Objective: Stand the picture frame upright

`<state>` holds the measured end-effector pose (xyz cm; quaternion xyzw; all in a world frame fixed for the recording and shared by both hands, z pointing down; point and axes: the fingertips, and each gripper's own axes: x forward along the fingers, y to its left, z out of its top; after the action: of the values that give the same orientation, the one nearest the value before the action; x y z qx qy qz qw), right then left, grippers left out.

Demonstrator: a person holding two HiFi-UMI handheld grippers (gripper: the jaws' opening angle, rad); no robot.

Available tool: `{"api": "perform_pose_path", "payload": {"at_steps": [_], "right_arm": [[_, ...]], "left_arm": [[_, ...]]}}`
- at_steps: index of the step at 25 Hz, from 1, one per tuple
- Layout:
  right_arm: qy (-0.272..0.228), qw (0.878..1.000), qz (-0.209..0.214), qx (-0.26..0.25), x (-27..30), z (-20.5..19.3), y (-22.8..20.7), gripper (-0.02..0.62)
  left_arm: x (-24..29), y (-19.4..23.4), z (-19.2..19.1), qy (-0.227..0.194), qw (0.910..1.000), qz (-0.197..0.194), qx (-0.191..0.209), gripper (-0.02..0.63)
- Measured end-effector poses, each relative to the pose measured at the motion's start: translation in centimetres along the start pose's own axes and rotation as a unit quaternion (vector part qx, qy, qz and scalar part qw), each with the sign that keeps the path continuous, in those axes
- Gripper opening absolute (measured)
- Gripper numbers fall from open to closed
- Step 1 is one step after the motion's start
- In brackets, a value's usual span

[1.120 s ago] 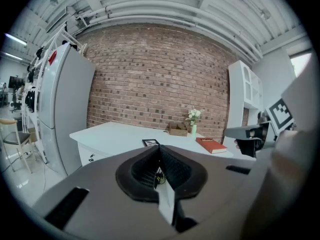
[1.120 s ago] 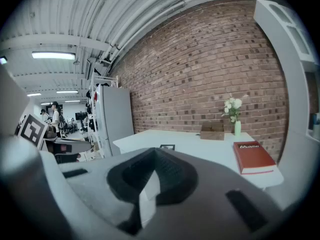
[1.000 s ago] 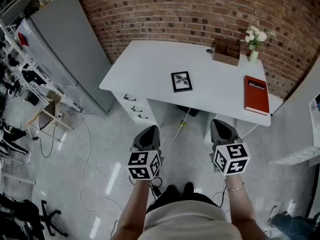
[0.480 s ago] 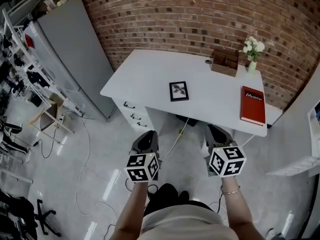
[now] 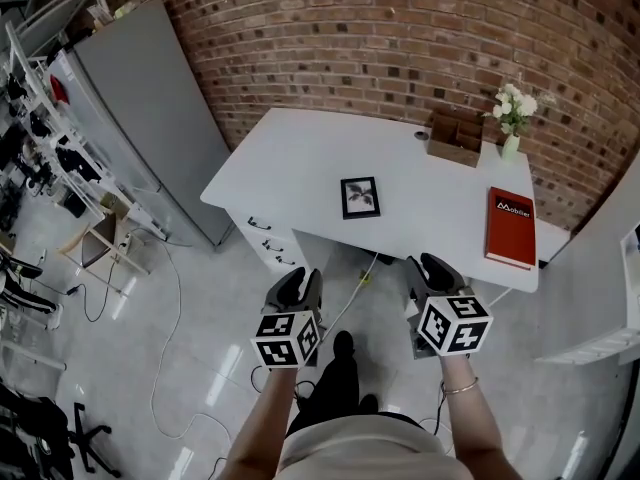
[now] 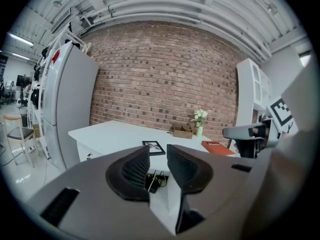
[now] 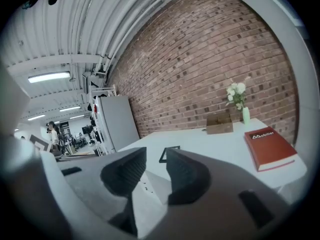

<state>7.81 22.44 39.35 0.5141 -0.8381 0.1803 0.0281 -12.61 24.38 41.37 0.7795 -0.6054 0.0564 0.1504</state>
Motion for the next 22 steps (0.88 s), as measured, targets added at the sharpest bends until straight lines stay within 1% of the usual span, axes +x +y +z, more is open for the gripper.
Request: {"api": "perform_pose_path", "payload": {"at_steps": [3,6,14,22], "right_arm": [[0.011,1.0,0.006,0.005,2.2,-0.2,-0.3,0.117],[0.02,1.0,0.003,0.005,4.9,0.1,-1.1,0.118],[0.033,0.999,-0.015,0.006,13.6,2.4,-3.2,0.118],[0.04,0.999,-0.032,0.007,20.5,4.1,-4.6,0.118]], "left_arm": [[2.3,1.2,0.0,0.006,1.0,-0.002,-0.004,0.097],[5.3,2.3,0.6,0.011,0.9999,-0.009,-0.006,0.1],[14.2,5.9,3.9,0.011,0.9998,-0.015,-0.007,0.109],[21.2,9.1,6.2,0.022,0.9992,-0.033,-0.007,0.109]]}}
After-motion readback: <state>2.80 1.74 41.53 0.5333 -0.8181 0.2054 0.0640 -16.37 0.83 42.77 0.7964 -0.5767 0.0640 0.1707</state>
